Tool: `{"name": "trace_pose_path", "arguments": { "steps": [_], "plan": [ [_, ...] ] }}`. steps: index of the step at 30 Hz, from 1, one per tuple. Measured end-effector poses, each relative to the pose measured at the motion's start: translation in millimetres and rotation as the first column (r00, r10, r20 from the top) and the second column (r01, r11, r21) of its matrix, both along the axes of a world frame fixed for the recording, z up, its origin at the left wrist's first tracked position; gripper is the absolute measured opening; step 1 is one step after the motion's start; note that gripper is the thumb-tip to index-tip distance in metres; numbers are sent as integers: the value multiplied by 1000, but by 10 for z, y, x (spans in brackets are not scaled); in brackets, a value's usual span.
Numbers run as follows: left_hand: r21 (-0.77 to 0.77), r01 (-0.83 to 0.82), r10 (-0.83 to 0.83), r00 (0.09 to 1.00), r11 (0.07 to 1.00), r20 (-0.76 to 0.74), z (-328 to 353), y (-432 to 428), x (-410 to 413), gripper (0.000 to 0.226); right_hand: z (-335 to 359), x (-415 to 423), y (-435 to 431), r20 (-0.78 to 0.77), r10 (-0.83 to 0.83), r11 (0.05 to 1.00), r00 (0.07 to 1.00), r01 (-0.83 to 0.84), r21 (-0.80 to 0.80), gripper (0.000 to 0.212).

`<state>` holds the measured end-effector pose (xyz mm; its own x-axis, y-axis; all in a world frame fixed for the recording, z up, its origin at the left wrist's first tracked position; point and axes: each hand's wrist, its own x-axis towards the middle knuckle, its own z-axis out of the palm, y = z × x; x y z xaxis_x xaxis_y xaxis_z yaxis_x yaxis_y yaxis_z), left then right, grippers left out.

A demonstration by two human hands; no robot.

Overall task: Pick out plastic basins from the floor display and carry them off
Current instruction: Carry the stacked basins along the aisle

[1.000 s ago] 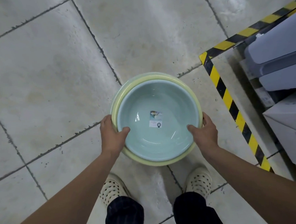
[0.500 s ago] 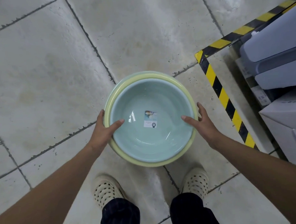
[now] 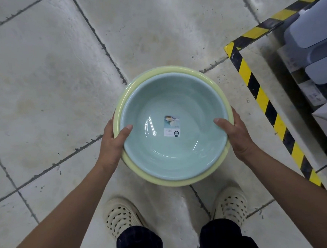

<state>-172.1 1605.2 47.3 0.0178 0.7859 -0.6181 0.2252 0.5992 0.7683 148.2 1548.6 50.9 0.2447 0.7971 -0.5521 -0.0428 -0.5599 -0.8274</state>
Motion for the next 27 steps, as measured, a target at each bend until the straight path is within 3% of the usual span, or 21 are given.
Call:
{"name": "trace_pose_path", "arguments": {
  "steps": [7, 12, 15, 19, 27],
  "plan": [
    [12, -75, 75, 997, 997, 22, 327, -181, -33, 46, 317, -3, -89, 45, 71, 997, 996, -69, -42, 77],
    [33, -95, 94, 995, 995, 22, 1134, -246, -176, 56, 1194, -189, -40, -10, 78, 997, 997, -78, 21, 55],
    [55, -135, 135, 991, 989, 15, 1835, -267, -313, 67, 1897, -307, 39, -33, 72, 997, 997, -71, 17, 50],
    [94, -191, 189, 981, 977, 36, 2955, -259, -551, 64, 3023, -538, 231, -42, 111, 994, 993, -110, 26, 49],
    [153, -398, 395, 917, 904, 57, 5684, -392, -1358, 63, 5815, -1403, 702, 24, 292, 953, 956, -293, 74, 54]
  ]
}}
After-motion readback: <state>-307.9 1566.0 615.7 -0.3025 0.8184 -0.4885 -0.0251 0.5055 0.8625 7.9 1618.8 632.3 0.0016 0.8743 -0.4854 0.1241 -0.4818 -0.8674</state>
